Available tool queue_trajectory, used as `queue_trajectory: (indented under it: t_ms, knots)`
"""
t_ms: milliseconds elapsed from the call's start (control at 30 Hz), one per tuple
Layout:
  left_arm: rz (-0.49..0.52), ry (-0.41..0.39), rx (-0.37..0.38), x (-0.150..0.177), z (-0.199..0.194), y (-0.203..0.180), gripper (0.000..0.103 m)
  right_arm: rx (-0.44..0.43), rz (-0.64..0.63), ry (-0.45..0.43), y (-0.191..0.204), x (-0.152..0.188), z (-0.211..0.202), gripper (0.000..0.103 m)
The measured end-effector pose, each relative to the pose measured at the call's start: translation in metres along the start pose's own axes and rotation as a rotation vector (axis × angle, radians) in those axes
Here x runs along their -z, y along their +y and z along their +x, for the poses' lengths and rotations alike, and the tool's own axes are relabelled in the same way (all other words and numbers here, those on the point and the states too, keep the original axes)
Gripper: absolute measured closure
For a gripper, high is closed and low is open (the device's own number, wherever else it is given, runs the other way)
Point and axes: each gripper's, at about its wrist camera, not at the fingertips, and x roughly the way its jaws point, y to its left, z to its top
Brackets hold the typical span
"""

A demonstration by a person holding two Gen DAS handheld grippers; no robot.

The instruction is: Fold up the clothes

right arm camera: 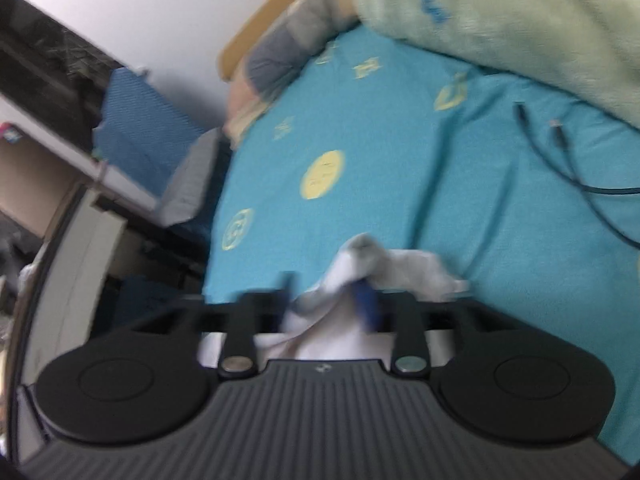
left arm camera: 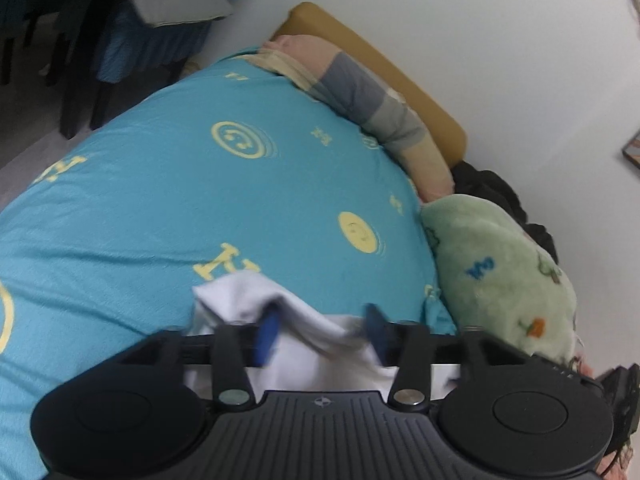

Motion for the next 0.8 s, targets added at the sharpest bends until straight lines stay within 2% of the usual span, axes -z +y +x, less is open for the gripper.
queue_trajectory:
  t_ms: [33, 100, 233, 333, 367, 433, 500, 633, 800]
  knots:
    - [0.020, -0.010, 0.007, 0.001, -0.001, -0.003, 0.025, -0.034, -0.016, 0.010, 0.005, 0.002, 0.001, 0.018]
    - [0.071, -0.024, -0.014, 0.004, -0.002, -0.009, 0.025, -0.039, -0.077, -0.003, 0.017, 0.007, -0.002, 0.020]
    - [0.180, -0.018, -0.084, 0.015, 0.010, -0.018, 0.023, 0.044, -0.317, -0.031, 0.036, 0.016, 0.004, 0.020]
    - [0.255, 0.012, -0.183, 0.023, 0.032, -0.020, 0.023, 0.134, -0.446, -0.020, 0.035, 0.021, 0.028, 0.030]
    - [0.270, 0.026, -0.209, 0.026, 0.039, -0.018, 0.023, 0.162, -0.470, -0.001, 0.032, 0.025, 0.040, 0.030]
    - [0.287, 0.048, -0.224, 0.032, 0.048, -0.013, 0.024, 0.209, -0.535, 0.020, 0.027, 0.035, 0.057, 0.029]
    - [0.318, 0.044, -0.240, 0.036, 0.049, -0.014, 0.024, 0.244, -0.624, 0.002, 0.031, 0.049, 0.062, 0.028]
    - [0.340, 0.036, -0.256, 0.039, 0.043, -0.023, 0.024, 0.250, -0.660, -0.002, 0.043, 0.052, 0.052, 0.030]
    - [0.346, 0.003, -0.247, 0.047, 0.009, -0.039, 0.024, 0.213, -0.643, -0.049, 0.061, 0.056, 0.009, 0.030]
